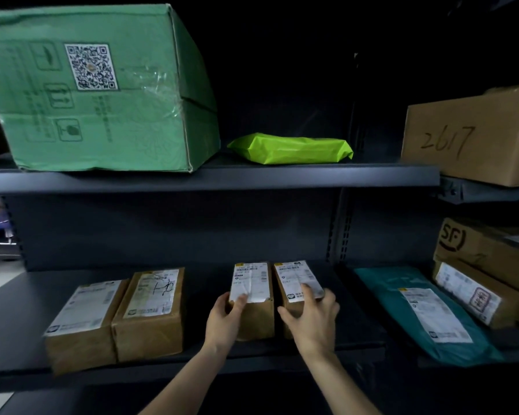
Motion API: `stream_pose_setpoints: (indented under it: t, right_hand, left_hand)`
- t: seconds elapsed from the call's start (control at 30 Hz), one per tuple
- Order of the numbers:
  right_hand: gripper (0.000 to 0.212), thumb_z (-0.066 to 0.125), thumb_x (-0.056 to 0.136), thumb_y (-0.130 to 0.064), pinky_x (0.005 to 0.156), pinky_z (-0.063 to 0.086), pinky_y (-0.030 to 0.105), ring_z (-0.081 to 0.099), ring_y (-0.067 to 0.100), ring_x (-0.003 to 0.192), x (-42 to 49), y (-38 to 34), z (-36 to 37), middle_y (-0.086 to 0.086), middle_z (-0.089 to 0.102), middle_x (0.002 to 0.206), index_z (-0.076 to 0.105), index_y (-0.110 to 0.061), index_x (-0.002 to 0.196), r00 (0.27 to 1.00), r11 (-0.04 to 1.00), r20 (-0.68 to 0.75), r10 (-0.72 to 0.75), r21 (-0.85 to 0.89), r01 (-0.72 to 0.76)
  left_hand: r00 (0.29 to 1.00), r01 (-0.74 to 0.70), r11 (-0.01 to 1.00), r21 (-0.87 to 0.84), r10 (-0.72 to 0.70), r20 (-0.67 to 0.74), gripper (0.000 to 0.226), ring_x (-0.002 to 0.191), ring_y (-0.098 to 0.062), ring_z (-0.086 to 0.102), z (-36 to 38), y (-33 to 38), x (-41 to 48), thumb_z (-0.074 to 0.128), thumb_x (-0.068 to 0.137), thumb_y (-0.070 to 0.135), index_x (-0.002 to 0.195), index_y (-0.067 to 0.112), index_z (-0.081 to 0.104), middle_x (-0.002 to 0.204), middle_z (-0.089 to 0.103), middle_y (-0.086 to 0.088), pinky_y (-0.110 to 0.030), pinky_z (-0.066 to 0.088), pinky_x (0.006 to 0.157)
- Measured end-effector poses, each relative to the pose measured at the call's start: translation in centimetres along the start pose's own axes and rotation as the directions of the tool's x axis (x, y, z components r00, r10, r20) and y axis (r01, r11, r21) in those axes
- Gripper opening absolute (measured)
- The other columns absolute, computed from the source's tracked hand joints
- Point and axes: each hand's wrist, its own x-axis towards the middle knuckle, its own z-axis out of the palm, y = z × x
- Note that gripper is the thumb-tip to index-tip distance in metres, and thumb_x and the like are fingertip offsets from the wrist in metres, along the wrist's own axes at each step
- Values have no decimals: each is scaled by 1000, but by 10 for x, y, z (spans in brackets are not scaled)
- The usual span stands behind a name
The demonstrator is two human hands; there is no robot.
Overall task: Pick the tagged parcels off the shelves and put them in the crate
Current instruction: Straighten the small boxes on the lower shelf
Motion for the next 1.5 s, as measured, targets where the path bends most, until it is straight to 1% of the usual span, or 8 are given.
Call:
stream_pose_setpoints:
  t: [0.2,0.3,0.43,0.53,0.67,0.87,1.17,1.5]
  right_hand:
    - [72,69,76,-49,94,45,38,29,33,123,3,-1,1,18,25,141,40,-25,137,999,999,13,41,-18,-40]
    - [86,59,76,-63,108,34,39,20,33,135,1,-4,-15,18,10,150,19,-34,146,988,993,126,88,-94,-76]
    - [84,49,82,-64,114,22,40,11,32,141,-3,-14,-56,12,3,156,7,-33,148,967,977,244,69,-212,-16]
    - [77,46,87,-57,115,20,39,12,30,141,-13,-26,-92,11,8,156,10,-27,148,945,967,325,42,-250,43]
    - [72,49,88,-49,111,28,35,27,27,135,-27,-41,-146,9,26,150,19,-19,146,907,967,420,0,-232,108]
    - [71,46,91,-47,111,25,31,29,23,135,-49,-70,-249,6,25,152,18,-14,147,850,944,526,19,-290,158]
    - [74,45,91,-49,113,22,31,27,22,137,-86,-108,-404,7,29,150,17,-10,147,845,902,516,140,-418,106]
    - [75,47,89,-50,112,23,31,29,23,136,-107,-75,-529,7,32,149,19,-11,147,879,883,435,194,-468,37]
  left_hand:
    - [1000,-24,993,112,21,21,65,122,-23,52,3,4,2,53,90,43,143,12,33,133,54,-7,-37,45,101]
    - [997,-73,950,302,72,17,71,140,-23,31,2,10,-7,48,92,46,149,12,20,151,34,-8,-38,30,114]
    - [971,-228,658,717,205,121,76,148,-19,1,-5,35,-28,37,93,54,151,17,5,160,5,-2,-33,9,119]
    - [942,-331,429,841,197,270,77,148,-20,-6,-10,65,-46,30,94,56,151,16,-3,160,-1,-3,-33,-2,119]
    - [898,-439,272,856,92,431,74,148,-21,-1,-20,110,-73,33,94,53,151,16,3,160,3,-5,-35,0,120]
    - [815,-572,184,799,24,578,75,147,-19,8,-45,189,-125,36,92,54,150,14,10,159,14,-4,-35,3,120]
    - [738,-660,170,732,-36,674,76,147,-20,10,-62,295,-214,34,93,56,151,13,9,158,16,-5,-36,5,120]
    - [695,-713,125,690,-10,719,71,147,-21,10,-3,372,-302,31,95,53,150,11,13,158,17,-6,-36,7,121]
